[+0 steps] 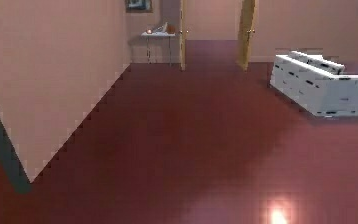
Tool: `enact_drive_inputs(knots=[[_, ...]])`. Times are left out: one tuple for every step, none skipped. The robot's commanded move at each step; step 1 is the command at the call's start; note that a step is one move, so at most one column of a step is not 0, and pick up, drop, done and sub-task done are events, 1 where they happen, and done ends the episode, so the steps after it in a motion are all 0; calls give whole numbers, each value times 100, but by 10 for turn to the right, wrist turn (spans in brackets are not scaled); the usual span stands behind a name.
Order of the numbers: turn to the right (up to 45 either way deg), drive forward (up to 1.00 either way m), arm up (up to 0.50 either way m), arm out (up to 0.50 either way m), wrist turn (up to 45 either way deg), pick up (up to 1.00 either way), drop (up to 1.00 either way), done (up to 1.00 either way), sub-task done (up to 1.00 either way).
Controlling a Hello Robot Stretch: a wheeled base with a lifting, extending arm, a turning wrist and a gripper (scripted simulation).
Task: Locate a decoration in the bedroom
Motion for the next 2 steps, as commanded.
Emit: enact_drive_inputs(knots=[[0,50,0,0,0,0,0,0,0],[60,0,0,0,0,0,0,0,0]])
